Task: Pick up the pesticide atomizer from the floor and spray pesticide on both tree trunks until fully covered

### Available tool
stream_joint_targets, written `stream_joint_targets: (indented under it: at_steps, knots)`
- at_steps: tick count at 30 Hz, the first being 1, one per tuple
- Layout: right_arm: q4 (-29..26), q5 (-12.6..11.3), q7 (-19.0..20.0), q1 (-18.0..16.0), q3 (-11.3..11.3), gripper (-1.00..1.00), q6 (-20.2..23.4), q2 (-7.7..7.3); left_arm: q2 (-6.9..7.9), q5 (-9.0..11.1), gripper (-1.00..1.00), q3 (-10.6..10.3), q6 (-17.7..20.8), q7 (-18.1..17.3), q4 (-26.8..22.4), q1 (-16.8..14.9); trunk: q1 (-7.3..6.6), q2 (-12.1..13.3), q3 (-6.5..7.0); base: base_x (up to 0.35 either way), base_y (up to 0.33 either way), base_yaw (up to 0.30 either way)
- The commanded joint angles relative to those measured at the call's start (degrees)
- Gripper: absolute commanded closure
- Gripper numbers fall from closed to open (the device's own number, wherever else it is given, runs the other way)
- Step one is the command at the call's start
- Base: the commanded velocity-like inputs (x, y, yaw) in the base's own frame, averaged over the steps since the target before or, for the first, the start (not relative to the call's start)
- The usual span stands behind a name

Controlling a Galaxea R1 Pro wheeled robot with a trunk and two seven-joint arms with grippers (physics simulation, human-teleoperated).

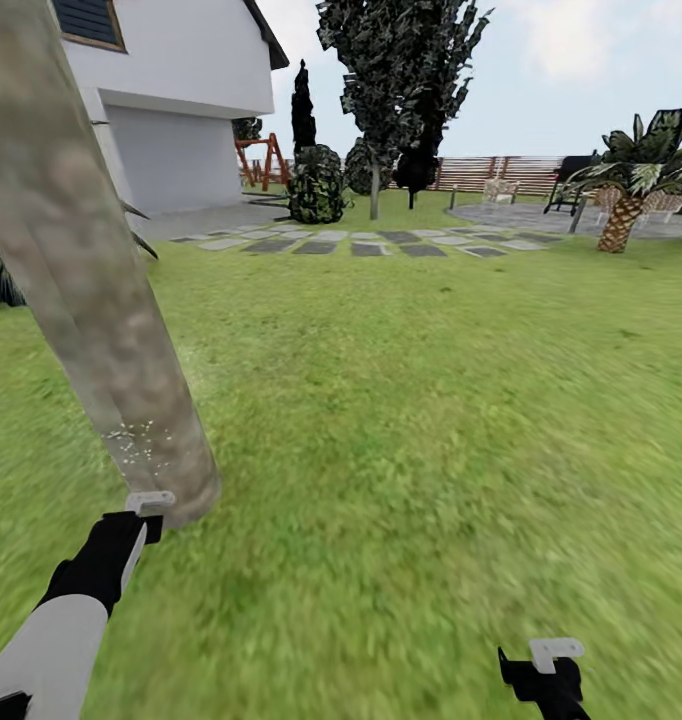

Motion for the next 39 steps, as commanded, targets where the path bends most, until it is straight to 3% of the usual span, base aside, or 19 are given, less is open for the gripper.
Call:
stream_joint_targets:
  at_steps: [1, 8, 25, 31, 39]
  knots:
    - [0.0, 0.0, 0.03, -0.01, 0.0, -1.0, 0.0, 0.0, -0.01, -0.06, 1.0, 0.0, -0.08, 0.02, 0.1, 0.0, 0.0, 0.0, 0.0, 0.228, -0.207, 0.076]
    - [0.0, 0.0, 0.03, -0.02, 0.0, -1.0, 0.0, 0.0, -0.06, 0.61, 1.0, 0.33, -0.86, 5.17, 0.23, 0.0, 0.0, 0.0, 0.0, 0.229, -0.205, 0.01]
    - [0.0, 0.0, 0.05, -0.02, 0.0, -1.0, 0.0, 0.0, -0.71, 0.64, 1.0, 0.22, -1.13, 5.47, 0.29, 0.08, 0.0, 0.0, 0.0, 0.098, -0.248, 0.223]
    - [0.0, 0.0, 0.0, -0.02, 0.0, -1.0, 0.0, -0.09, -1.45, 0.58, 1.0, 0.22, -1.13, 5.48, 0.29, 0.08, 0.0, 0.0, 0.0, 0.191, -0.236, 0.031]
    - [0.0, 0.0, -0.03, -0.02, 0.0, -1.0, 0.0, -0.03, -1.33, 0.64, 1.0, 0.39, -1.13, 5.48, 0.21, 0.08, 0.0, 0.0, 0.0, 0.2, -0.231, 0.013]
